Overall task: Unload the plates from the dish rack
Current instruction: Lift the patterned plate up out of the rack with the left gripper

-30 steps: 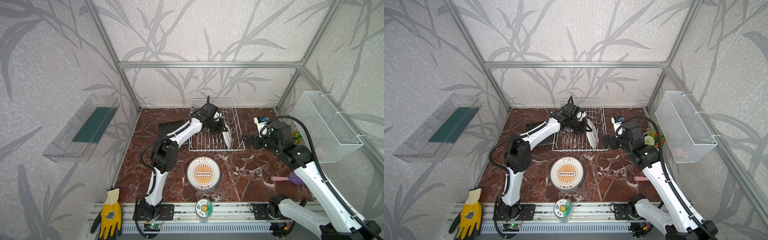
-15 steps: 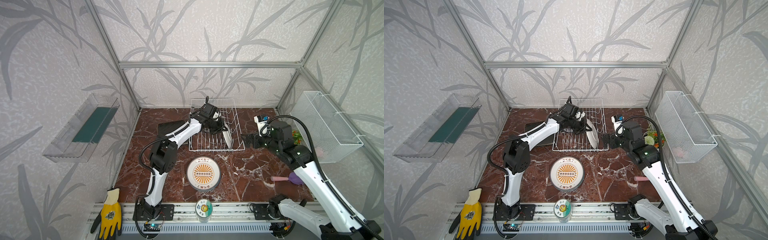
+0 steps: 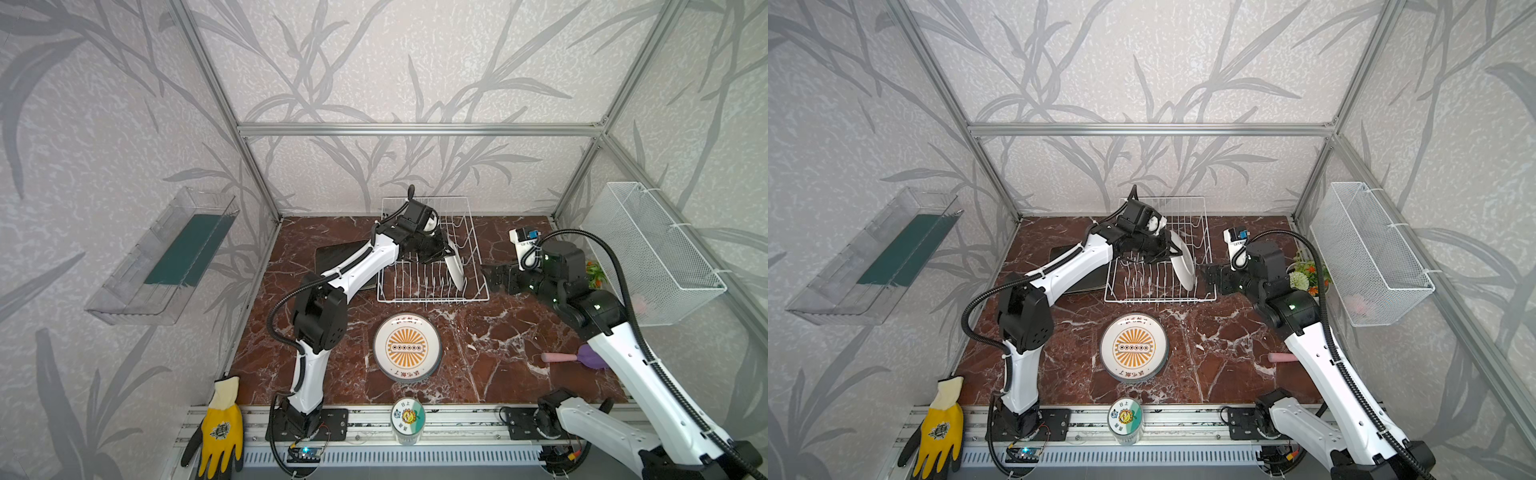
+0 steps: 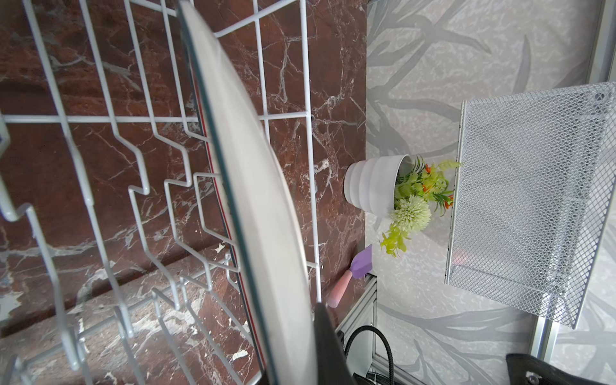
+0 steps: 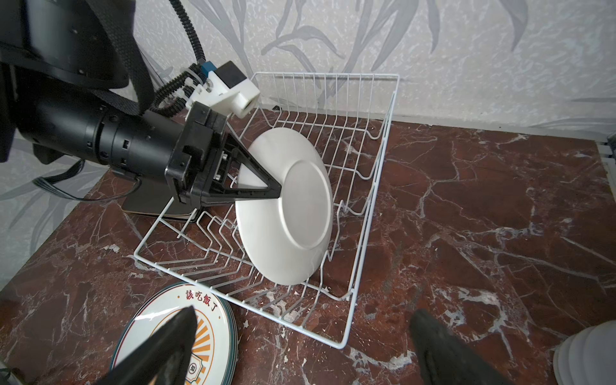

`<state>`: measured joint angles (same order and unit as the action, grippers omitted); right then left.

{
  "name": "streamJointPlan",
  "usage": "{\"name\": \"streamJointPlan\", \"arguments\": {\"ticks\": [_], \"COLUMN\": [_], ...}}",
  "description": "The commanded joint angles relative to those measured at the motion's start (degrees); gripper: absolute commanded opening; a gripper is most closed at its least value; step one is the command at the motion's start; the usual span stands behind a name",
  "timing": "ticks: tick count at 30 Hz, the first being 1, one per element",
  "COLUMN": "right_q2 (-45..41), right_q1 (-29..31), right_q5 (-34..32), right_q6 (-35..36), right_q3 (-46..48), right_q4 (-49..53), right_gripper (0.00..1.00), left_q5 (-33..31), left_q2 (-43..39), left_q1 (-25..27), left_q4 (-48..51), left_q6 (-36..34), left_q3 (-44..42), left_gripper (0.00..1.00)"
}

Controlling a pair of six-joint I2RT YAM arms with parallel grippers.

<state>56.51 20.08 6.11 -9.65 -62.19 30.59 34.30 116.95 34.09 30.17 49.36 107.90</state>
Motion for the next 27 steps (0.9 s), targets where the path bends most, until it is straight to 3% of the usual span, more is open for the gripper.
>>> {"name": "streamJointPlan", "arguments": {"ticks": [1, 10, 17, 20, 24, 27], "right_q2": [-1.27, -1.34, -0.96, 0.82, 4.89, 7.65], "right_q1": [-0.29, -0.30, -0.29, -0.30, -0.30, -0.29], "right_q5": [-0.04, 0.06, 1.58, 3.45, 4.50, 6.16], "right_q6": [-0.62, -2.62, -8.94, -10.96, -14.07, -16.26], "right_q3": [-1.34, -2.41, -4.65, -7.42, -11.37, -13.54], "right_q4": [-1.59, -2.25, -2.04, -0.17, 3.31, 4.43], "right_gripper": [0.99, 0.99, 0.99, 0.99, 0.99, 0.99], "left_q5": [-2.81, -7.21, -13.01, -15.18, -20.38, -23.64], "left_q2": [-5.47, -9.54, -15.51, -19.75, -28.99, -33.67], "left_q1": [0.09, 0.03, 0.62, 0.71, 0.82, 0.96], "left_q4": [5.52, 12.26, 13.58, 9.75, -4.96, -9.48], "left_q6": [-3.14, -12.58, -23.66, -29.76, -39.69, -47.12], "left_q3": [5.17, 11.35, 9.46, 4.13, -12.38, -18.94], "left_gripper": [0.00, 0.00, 0.00, 0.00, 0.00, 0.00]}}
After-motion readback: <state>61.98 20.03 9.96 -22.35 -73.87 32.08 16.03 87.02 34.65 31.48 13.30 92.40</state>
